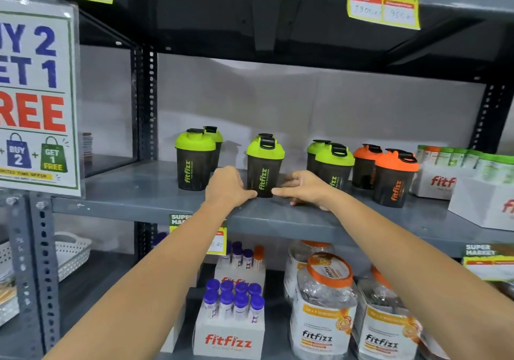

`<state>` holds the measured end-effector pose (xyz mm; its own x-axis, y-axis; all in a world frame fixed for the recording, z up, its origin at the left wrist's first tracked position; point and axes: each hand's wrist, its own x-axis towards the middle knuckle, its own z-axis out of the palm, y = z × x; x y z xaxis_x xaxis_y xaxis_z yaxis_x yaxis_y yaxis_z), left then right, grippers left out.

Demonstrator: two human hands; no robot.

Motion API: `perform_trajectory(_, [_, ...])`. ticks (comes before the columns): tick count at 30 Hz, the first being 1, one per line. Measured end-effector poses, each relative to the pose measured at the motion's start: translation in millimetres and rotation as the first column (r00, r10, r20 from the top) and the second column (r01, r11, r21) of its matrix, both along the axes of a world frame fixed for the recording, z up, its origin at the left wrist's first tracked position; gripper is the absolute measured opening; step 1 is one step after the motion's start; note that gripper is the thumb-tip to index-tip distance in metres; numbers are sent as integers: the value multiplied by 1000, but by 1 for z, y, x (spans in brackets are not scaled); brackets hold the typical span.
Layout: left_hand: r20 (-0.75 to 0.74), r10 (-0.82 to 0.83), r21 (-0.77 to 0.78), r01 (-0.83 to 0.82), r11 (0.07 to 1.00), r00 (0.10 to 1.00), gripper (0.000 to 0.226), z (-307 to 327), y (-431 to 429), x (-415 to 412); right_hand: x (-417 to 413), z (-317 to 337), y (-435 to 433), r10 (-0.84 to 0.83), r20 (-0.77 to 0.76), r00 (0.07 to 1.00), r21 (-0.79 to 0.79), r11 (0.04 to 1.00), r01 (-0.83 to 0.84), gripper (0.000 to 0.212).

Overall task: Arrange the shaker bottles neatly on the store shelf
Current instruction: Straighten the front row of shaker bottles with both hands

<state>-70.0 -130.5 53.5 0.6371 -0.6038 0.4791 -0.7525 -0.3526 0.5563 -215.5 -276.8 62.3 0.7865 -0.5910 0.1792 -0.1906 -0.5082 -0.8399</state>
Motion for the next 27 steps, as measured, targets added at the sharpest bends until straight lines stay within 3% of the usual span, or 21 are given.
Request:
perform_trajectory(2, [123, 47, -26, -45, 999, 991, 35, -1, 1, -15, -23, 3, 1, 2, -4, 1000, 37, 999, -1, 64])
perform_trajectory(6, [302, -55, 52, 41, 998, 952, 39, -4, -13, -56, -87, 2, -6, -37, -83, 996, -167, 986, 22, 21])
perform_trajectory(9, [206, -236, 135, 211, 968, 950, 25, -1, -36, -80, -122, 2, -22, -125, -19, 992, -143, 982, 121, 19])
perform_trajectory(11, [110, -333, 155, 314, 937, 937, 20, 1, -53, -89, -134, 1, -37, -197, 64, 978, -40, 979, 199, 19])
perform_trajectory(16, [-2, -386, 147, 382, 912, 923, 54, 2, -92, -92, -131, 1, -63, -335, 96, 937, 88, 941, 327, 42])
perform_trajectory(20, [-137, -394, 52, 403, 914, 909, 59, 0, -109, -88, -118, 5, -71, -234, 82, 969, 82, 970, 227, 57])
perform_trajectory(24, [-191, -488, -15, 494, 869, 852, 44, 0, -118, -93, -114, 2, -83, -101, 66, 993, 71, 993, 96, 51])
perform_trajectory(27, [-178, -463, -39, 464, 885, 868, 36, -1, -122, -95, -111, -2, -86, -94, 45, 995, 19, 995, 93, 44])
